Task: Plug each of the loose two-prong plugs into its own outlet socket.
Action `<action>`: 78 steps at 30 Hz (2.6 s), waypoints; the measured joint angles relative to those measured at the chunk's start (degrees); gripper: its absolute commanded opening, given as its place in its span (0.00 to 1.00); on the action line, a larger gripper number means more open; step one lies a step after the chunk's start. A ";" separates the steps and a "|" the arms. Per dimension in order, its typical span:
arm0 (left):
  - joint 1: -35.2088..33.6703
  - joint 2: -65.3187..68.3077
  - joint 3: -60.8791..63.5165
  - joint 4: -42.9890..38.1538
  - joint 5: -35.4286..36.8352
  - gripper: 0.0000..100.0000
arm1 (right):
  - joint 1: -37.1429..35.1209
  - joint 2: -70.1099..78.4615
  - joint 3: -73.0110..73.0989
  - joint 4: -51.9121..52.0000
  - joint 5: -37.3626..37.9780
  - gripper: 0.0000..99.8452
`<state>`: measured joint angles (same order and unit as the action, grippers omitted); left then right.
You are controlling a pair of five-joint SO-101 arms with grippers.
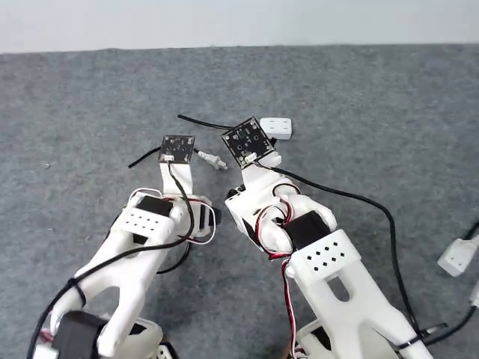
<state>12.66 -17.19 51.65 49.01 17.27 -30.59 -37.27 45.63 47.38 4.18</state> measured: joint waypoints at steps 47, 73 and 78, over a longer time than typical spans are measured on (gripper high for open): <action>-25.23 -37.01 15.91 3.52 -8.35 0.26 | -10.46 17.93 2.64 -26.20 -17.67 0.01; -24.35 -37.01 16.44 3.52 -10.99 0.26 | -10.46 25.58 -1.58 -28.92 -10.64 0.01; -24.35 -37.01 16.44 3.52 -11.16 0.26 | -10.46 27.16 -1.67 -28.92 -10.55 0.01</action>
<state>-11.69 -54.20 68.09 52.53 6.11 -41.05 -10.11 43.96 18.46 -6.37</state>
